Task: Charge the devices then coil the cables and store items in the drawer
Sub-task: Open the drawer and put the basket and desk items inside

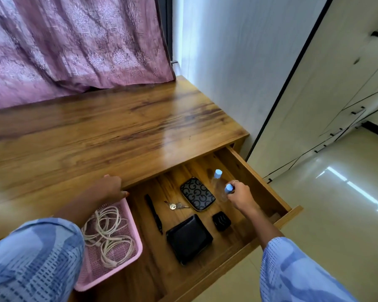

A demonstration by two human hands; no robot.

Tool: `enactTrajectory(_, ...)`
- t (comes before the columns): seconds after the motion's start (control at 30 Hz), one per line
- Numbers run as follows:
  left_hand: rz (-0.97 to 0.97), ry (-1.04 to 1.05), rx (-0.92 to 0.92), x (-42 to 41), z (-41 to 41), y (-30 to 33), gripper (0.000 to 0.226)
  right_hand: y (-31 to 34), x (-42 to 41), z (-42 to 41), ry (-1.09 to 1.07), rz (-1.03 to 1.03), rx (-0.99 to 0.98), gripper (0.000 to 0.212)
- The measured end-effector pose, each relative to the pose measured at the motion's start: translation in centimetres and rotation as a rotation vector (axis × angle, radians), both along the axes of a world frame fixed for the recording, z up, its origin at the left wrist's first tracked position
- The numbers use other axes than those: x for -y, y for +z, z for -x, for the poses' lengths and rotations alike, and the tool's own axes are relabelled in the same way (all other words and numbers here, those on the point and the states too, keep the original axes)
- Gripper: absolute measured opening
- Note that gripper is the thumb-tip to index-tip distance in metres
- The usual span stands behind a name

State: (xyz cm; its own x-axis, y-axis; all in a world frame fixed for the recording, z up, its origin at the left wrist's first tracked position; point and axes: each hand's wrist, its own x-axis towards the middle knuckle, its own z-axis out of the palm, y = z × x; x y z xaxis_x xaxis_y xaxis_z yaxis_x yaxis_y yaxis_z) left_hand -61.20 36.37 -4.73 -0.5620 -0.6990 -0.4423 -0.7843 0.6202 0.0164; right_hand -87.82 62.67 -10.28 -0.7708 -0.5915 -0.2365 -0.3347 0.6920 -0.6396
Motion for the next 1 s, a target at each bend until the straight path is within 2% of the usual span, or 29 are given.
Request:
enactTrajectory(0.1, 0.007, -0.01, 0.019, 0.0, 0.3, -0.1, 0.043, -0.6, -0.2, 0.3, 0.01, -0.001, 0.005, 0.03)
enactTrajectory(0.27, 0.002, -0.005, 0.06, -0.6, 0.5, 0.4, 0.055, -0.1, -0.9, -0.5, -0.036, 0.076, 0.026, 0.054)
enactTrajectory(0.37, -0.023, 0.004, 0.057, -1.1, -0.2, 0.5, 0.072, 0.6, -1.8, -2.8, -0.093, 0.162, -0.017, 0.052)
enactTrajectory(0.47, -0.057, 0.079, -0.03, -2.7, -1.9, -0.4, 0.089, 1.2, -3.3, -6.7, 0.047, 0.14, -0.1, 0.047)
enactTrajectory(0.6, 0.036, 0.094, -0.275, -7.6, -4.0, -3.3, 0.08, 0.2, -5.8, -13.0, 0.364, 0.026, -0.275, 0.046)
enactTrajectory(0.7, 0.093, 0.031, -0.373, -12.5, -5.2, -5.5, 0.082, -0.6, -7.1, -15.9, 0.515, -0.098, -0.427, 0.048)
enactTrajectory(0.87, 0.055, -0.06, -0.452, -19.9, -7.7, -6.6, 0.077, -1.0, -7.9, -18.7, 0.612, -0.17, -0.466, 0.056)
enactTrajectory(1.0, 0.089, -0.098, -0.407, -23.5, -9.9, -7.2, 0.08, -1.1, -9.1, -19.5, 0.759, -0.206, -0.493, 0.072)
